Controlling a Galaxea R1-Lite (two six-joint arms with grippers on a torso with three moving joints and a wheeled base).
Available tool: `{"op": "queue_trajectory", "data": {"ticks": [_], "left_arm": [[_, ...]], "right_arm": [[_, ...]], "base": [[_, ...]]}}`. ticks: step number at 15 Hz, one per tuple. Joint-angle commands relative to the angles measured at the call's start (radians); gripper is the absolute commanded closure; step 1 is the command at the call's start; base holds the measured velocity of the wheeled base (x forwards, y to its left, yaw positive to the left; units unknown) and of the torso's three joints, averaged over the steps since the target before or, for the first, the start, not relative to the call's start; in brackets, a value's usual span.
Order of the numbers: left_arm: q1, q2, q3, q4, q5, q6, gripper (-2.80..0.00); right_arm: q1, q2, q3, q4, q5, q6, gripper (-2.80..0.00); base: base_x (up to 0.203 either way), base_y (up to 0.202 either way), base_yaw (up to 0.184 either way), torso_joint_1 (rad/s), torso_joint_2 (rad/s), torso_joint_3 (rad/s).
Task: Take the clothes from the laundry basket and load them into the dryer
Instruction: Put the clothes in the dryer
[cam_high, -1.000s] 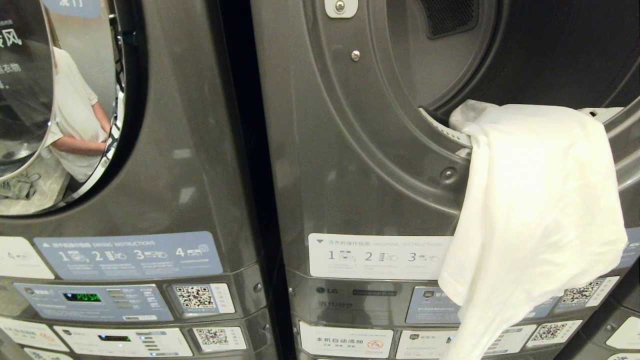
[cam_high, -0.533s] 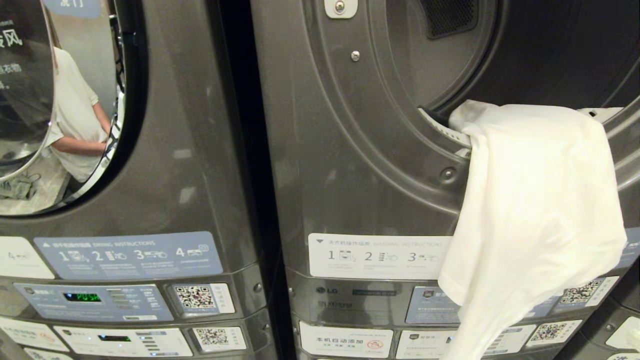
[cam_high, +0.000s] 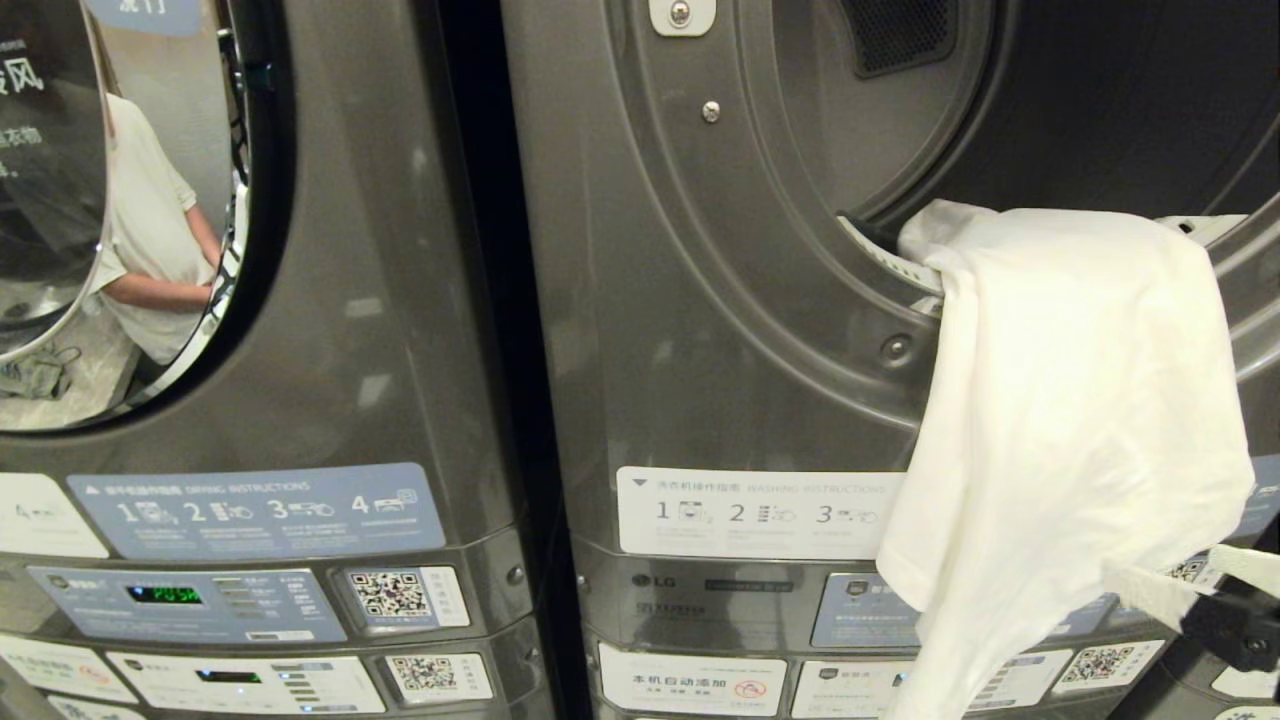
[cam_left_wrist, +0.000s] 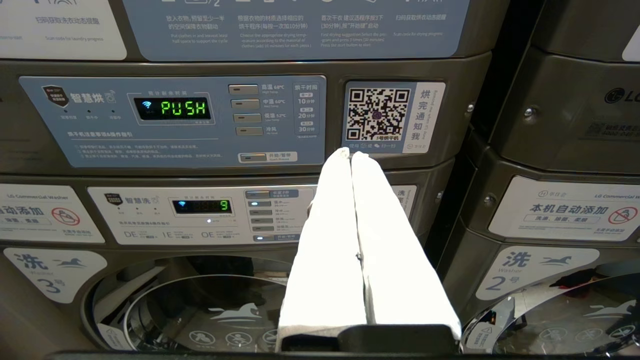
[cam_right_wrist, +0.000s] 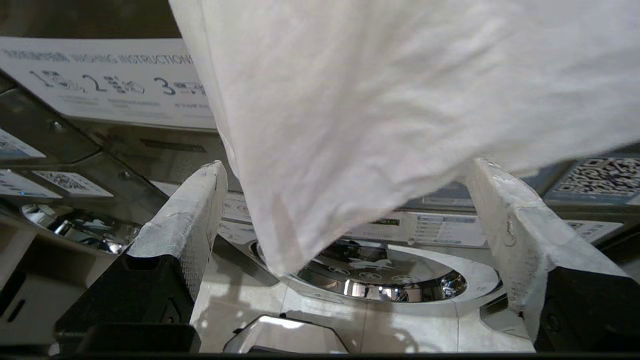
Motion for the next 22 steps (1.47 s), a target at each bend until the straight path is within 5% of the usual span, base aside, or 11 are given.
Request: {"op": "queue_trajectory", "data": {"ticks": [1,10,22], "left_arm": [[0.000,0.000,0.000,0.000,0.000,0.000,0.00],[0.000,0.000,0.000,0.000,0.000,0.001,0.00],[0.000,0.000,0.000,0.000,0.000,0.001,0.00]], "right_arm": [[0.001,0.118,0.002,-0.046,-0.001,0.005,-2.80],[0.001,0.339,-0.020,-0.239,-0.045,-0.027,-2.80],[0.002,0.358,-0.034,-0.245,-0.063,-0.043,-2.80]], "base": [[0.000,0.000,0.000,0.000,0.00,0.000],[0.000,0.000,0.000,0.000,0.00,0.000],[0.000,0.000,0.000,0.000,0.00,0.000]]}}
